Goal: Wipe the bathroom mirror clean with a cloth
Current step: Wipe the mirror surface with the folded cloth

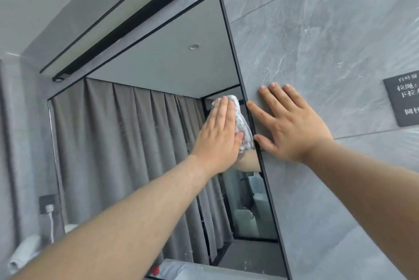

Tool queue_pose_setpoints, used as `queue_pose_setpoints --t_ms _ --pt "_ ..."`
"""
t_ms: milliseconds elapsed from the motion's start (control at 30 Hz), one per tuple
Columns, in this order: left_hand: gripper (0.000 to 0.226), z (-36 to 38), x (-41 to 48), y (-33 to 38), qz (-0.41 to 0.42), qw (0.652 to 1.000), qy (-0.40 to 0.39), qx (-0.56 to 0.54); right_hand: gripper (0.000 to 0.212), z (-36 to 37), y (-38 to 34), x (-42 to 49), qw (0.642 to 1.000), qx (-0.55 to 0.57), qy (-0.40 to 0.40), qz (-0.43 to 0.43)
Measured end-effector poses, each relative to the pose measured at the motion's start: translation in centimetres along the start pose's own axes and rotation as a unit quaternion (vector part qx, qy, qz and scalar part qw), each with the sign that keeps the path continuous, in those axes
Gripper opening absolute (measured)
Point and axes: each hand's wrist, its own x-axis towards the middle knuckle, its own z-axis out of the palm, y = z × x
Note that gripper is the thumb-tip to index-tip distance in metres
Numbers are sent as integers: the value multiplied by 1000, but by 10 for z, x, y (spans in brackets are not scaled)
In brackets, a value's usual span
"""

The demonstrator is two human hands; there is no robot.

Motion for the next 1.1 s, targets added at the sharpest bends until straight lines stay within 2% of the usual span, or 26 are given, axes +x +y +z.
queue_pose_setpoints --t_ms 67,200,367,633,700,1100 --pt "72 15 -24 11 -1 1000 10 3 76 0 -1 -5 1000 3 -2 -5" --pt "71 26 -58 22 24 999 -32 17 77 3 -7 -24 1000 6 -7 -21" --pt "70 21 -53 16 36 998 -51 19 78 3 -8 -30 999 10 -10 -29" --pt "67 -24 46 -4 -139 986 5 -96 81 7 -7 -29 1000 7 -3 -29" --pt "66 -25 51 -3 -157 982 13 -108 81 7 -7 -30 1000 4 -4 -27" --pt "71 33 -50 11 -51 998 6 -33 79 4 -9 -30 999 -8 -23 -25"
